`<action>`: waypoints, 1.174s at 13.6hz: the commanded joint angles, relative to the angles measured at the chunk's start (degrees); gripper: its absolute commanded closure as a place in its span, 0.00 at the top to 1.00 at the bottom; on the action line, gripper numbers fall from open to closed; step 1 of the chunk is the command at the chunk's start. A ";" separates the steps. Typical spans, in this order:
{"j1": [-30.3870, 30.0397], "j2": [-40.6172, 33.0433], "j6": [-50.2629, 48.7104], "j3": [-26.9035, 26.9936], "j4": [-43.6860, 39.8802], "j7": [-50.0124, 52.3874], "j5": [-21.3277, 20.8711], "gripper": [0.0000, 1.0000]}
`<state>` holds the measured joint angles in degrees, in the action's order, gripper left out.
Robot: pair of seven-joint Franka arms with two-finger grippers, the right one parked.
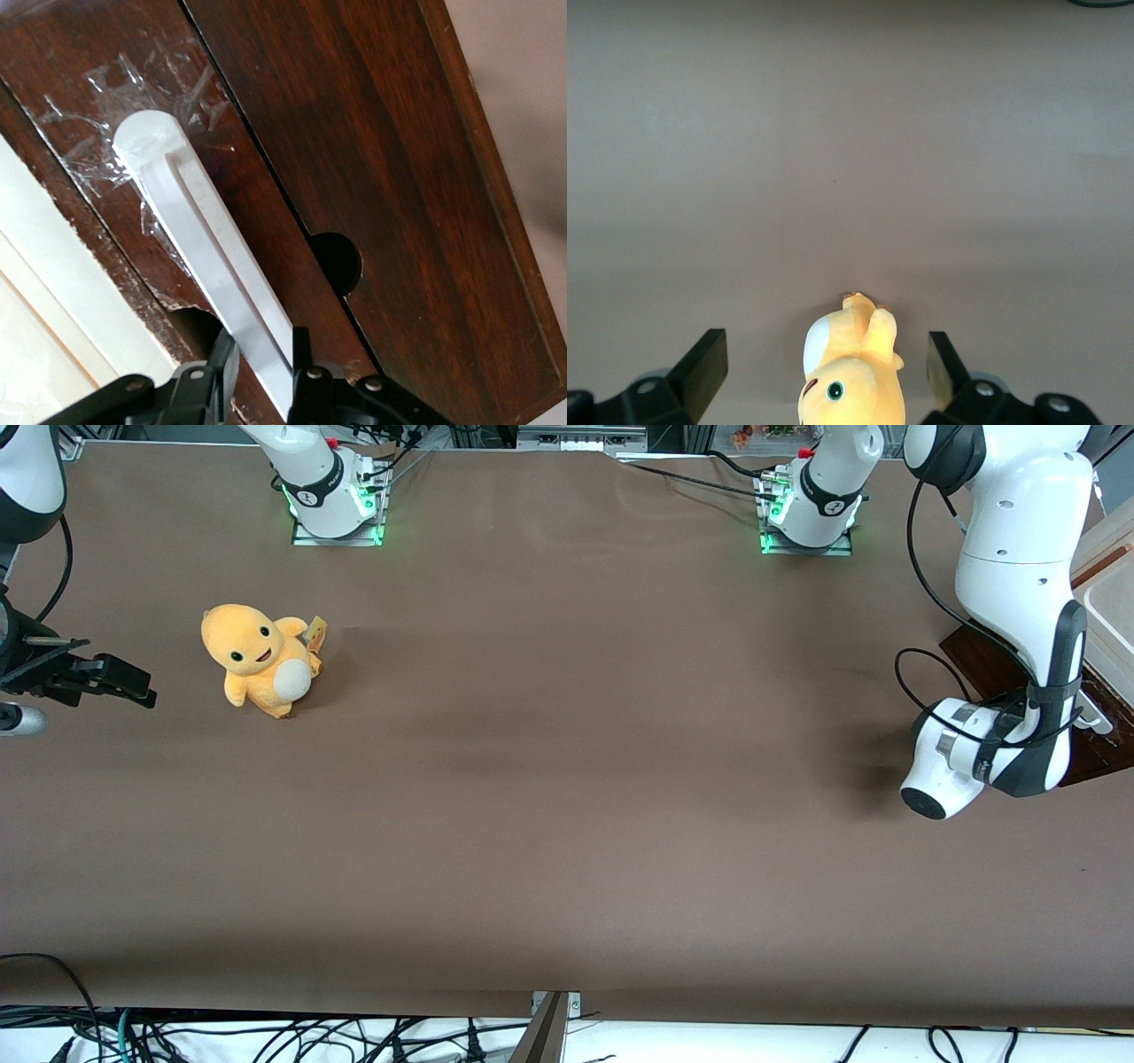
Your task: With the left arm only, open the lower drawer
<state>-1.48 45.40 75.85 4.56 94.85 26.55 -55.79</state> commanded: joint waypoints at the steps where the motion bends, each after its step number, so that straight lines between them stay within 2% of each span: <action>1: 2.44 2.15 -0.53 -0.34 -1.77 -1.94 -0.91 0.09; 5: 4.81 3.29 -0.79 -0.43 -2.56 -0.62 -0.20 0.10; 9: 7.72 3.99 -1.67 -0.43 -5.19 -0.97 3.31 0.10; 11: 8.68 4.70 -2.37 -0.51 -6.16 -1.06 3.75 0.11; 13: 9.21 4.79 -2.38 -0.51 -6.25 -1.15 4.37 0.16; 14: 9.22 4.70 -2.38 -0.51 -6.34 -1.32 4.46 0.28; 15: 9.22 4.44 -2.38 -0.51 -6.43 -1.41 4.98 0.30; 16: 9.30 4.52 -2.38 -0.60 -7.21 -1.67 5.25 0.40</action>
<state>5.62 48.04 73.51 4.85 91.43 27.35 -53.78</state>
